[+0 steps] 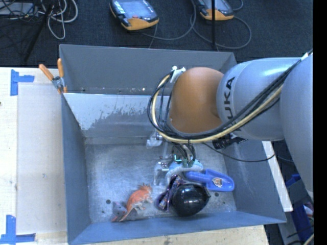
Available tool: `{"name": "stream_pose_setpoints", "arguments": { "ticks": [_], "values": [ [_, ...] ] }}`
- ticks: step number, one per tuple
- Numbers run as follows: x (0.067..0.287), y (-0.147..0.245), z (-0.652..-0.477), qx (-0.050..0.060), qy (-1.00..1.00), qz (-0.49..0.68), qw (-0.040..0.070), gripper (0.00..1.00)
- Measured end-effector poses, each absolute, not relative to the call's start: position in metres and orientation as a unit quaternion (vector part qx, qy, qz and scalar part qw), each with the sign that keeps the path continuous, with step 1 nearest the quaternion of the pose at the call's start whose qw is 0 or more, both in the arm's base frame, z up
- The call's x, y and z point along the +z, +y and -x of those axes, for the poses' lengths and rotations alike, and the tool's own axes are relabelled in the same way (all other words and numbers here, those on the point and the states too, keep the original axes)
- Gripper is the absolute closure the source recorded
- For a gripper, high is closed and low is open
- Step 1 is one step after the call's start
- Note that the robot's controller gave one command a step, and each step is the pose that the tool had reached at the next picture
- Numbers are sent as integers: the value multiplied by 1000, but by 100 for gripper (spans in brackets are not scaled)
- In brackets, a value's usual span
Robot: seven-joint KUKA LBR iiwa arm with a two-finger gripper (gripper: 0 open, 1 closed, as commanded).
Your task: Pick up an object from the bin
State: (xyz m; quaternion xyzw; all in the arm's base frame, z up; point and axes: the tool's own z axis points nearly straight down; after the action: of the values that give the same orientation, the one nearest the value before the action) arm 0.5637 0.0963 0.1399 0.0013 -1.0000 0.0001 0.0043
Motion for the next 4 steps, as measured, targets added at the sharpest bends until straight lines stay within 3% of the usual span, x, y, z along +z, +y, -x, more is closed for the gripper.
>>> {"name": "stream_pose_setpoints", "arguments": {
  "ticks": [1, 2, 3, 4],
  "values": [
    [144, 96, -566, 0, -1000, 0, 0, 0],
    [129, 96, -547, 0, -999, -34, -4, 0],
    [78, 82, -516, -1, -993, -114, 0, 0],
    [76, 80, -514, 0, -993, -117, 0, 100]
  ]
}}
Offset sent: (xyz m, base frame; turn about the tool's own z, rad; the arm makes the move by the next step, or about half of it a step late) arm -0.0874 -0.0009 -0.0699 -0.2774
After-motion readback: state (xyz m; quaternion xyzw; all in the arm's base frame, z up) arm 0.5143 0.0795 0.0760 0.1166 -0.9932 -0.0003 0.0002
